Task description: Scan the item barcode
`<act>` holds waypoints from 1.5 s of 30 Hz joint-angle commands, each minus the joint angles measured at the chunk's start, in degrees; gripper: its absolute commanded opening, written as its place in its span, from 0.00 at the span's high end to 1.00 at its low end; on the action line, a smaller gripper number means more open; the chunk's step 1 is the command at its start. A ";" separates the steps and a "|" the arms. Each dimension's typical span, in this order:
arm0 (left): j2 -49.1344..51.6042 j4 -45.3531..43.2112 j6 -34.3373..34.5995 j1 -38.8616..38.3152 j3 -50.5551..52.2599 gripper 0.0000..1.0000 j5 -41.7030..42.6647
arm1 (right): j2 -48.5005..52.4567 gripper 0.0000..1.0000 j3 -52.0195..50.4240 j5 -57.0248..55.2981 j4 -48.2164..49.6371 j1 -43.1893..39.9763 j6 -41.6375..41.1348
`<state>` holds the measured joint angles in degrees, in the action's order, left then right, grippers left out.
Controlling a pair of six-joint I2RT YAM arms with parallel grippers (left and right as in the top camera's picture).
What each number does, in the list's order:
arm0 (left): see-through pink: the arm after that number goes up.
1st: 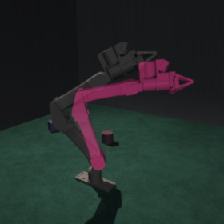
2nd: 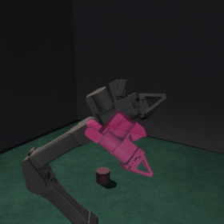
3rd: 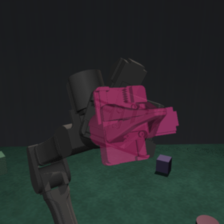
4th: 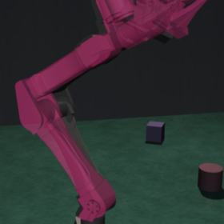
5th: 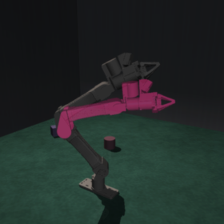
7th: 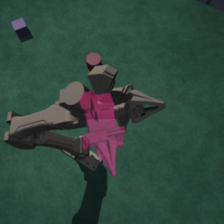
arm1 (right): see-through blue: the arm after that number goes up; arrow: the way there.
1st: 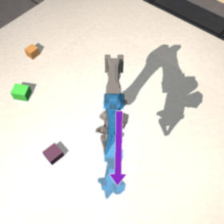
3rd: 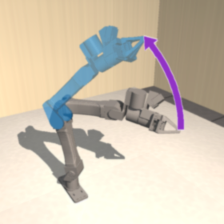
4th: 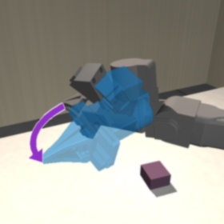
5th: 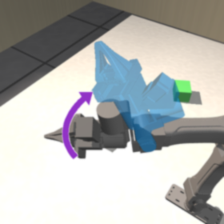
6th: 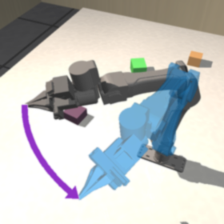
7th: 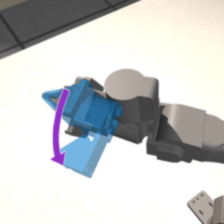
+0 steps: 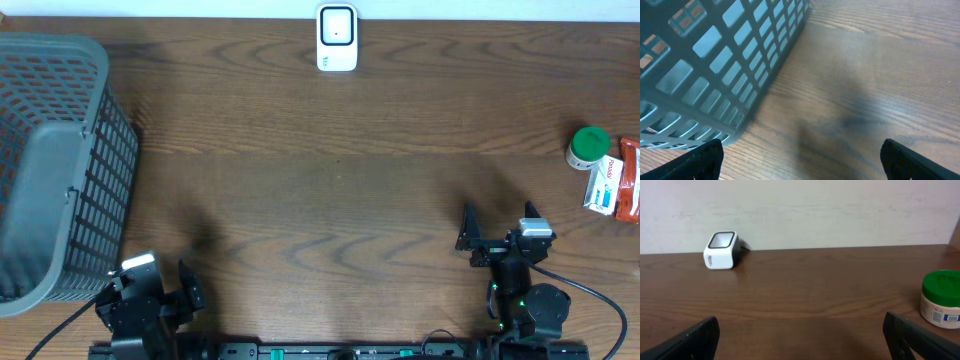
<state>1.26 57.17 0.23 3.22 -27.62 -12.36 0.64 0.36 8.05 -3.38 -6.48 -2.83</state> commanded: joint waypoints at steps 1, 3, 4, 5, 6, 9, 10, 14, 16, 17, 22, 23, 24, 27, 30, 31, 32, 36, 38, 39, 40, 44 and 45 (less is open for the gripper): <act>0.11 -3.80 1.64 -0.02 -0.11 0.01 1.86 | -0.24 0.01 -0.07 -0.50 -0.28 0.55 -0.96; 0.11 -12.94 2.78 -0.02 1.55 0.01 7.39 | -0.24 0.01 -0.07 -0.50 -0.28 0.55 -0.96; 0.09 -18.75 3.17 -0.02 2.75 0.02 10.84 | -0.24 0.01 -0.07 -0.50 -0.28 0.55 -0.96; 0.09 -24.55 3.15 -0.02 4.13 0.01 14.21 | -0.24 0.01 -0.07 -0.50 -0.28 0.55 -0.96; 0.09 -29.03 3.13 -0.02 5.35 0.01 16.37 | -0.24 0.01 -0.07 -0.50 -0.28 0.55 -0.96; 0.09 -42.01 3.13 -0.04 10.71 0.01 17.97 | -0.24 0.01 -0.07 -0.50 -0.28 0.55 -0.96; 0.09 -45.20 3.13 -0.04 12.61 0.02 17.97 | -0.24 0.01 -0.07 -0.50 -0.28 0.55 -0.96; -0.17 -53.53 3.13 -0.35 18.45 0.02 17.94 | -0.24 0.01 -0.07 -0.50 -0.31 0.55 -0.96; -0.83 -55.39 3.13 -1.09 20.37 0.01 17.22 | -0.24 0.01 -0.07 -0.50 -0.28 0.55 -0.96; -1.20 -55.80 3.17 -1.60 21.18 0.01 16.22 | -0.24 0.01 -0.07 -0.50 -0.28 0.55 -0.96; -1.18 -56.39 3.52 -2.45 23.69 0.02 11.08 | -0.24 0.01 -0.07 -0.50 -0.28 0.55 -0.96; -1.18 -56.35 3.52 -2.45 24.22 0.02 10.08 | -0.24 0.01 -0.07 -0.50 -0.28 0.55 -0.96; -1.18 -56.35 3.52 -2.45 24.74 0.02 9.66 | -0.24 0.01 -0.07 -0.50 -0.28 0.55 -0.98; -1.20 -55.93 4.04 -2.45 27.52 0.02 9.33 | -0.24 0.01 -0.07 -0.50 -0.28 0.55 -0.96; -1.20 -53.40 4.76 -2.34 27.41 0.02 8.63 | -0.24 0.01 -0.07 -0.50 -0.28 0.55 -0.98; -1.20 -53.33 4.76 -2.27 27.41 0.02 8.37 | -0.24 0.01 -0.07 -0.50 -0.28 0.55 -0.98; -1.20 -53.37 4.72 -2.27 27.41 0.02 8.15 | -0.24 0.01 -0.07 -0.50 -0.28 0.55 -0.96; -1.18 -53.35 4.57 -2.27 27.39 0.02 8.07 | -0.24 0.01 -0.07 -0.50 -0.28 0.55 -0.98; -1.05 -53.37 4.57 -2.29 27.39 0.02 8.07 | -0.24 0.01 -0.07 -0.50 -0.28 0.55 -0.96; -0.98 -53.37 4.57 -2.29 27.39 0.02 8.09 | -0.24 0.01 -0.07 -0.50 -0.28 0.55 -0.98; -0.98 -53.37 4.57 -2.29 27.39 0.02 8.09 | -0.24 0.01 -0.07 -0.50 -0.28 0.55 -0.98; -0.98 -53.37 4.57 -2.29 27.39 0.02 8.09 | -0.24 0.01 -0.07 -0.50 -0.28 0.55 -0.96; -0.98 -53.37 4.57 -2.29 27.39 0.02 8.09 | -0.24 0.01 -0.07 -0.50 -0.28 0.55 -0.96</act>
